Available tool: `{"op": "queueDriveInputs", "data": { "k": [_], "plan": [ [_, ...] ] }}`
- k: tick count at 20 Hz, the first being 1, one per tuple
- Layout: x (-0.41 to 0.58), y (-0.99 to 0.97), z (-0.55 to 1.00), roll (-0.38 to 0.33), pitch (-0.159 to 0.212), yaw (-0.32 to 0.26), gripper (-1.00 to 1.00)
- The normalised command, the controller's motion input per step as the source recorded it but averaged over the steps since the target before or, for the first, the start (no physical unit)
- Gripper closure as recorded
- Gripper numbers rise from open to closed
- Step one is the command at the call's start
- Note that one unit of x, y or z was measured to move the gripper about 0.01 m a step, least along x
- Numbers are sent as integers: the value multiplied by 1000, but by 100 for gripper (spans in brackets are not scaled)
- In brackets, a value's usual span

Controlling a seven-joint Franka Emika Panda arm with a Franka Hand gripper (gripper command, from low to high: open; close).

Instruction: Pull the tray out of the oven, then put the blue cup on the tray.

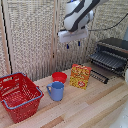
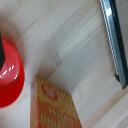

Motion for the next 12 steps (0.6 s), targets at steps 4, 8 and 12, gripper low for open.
{"op": "queueDriveInputs", "data": {
  "k": [4,8,12],
  "plan": [
    [12,745,621,96,11,0,-100],
    [0,855,216,116,28,1,-100],
    [-35,731,82,153,43,0,-100]
  ]
}}
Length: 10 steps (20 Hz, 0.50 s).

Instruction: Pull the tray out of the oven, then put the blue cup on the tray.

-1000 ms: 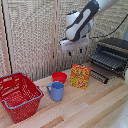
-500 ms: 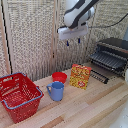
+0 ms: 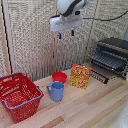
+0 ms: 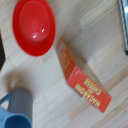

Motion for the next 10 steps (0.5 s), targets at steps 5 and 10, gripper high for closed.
{"op": "queueDriveInputs", "data": {
  "k": [5,10],
  "plan": [
    [-282,724,25,145,21,0,-100],
    [-750,611,82,38,-5,-6,-100]
  ]
}}
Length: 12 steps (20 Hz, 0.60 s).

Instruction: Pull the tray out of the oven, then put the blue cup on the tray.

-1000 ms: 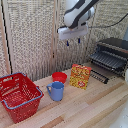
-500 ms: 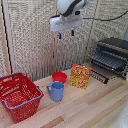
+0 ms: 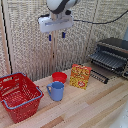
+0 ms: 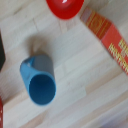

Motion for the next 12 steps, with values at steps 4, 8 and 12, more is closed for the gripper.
{"op": "queueDriveInputs", "data": {
  "k": [4,8,12],
  "plan": [
    [-954,456,-4,-2,-15,0,-100],
    [-684,61,-116,-12,0,35,-100],
    [-505,-69,-264,0,5,113,-100]
  ]
}}
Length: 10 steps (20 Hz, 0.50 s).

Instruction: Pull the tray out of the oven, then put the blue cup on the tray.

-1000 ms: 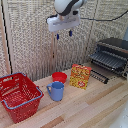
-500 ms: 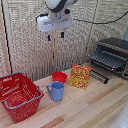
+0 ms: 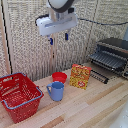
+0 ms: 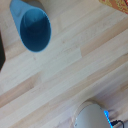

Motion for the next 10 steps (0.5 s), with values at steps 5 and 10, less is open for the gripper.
{"op": "queueDriveInputs", "data": {
  "k": [5,10],
  "plan": [
    [-387,-71,-428,66,5,129,-100],
    [-222,-140,-440,120,-2,83,-100]
  ]
}}
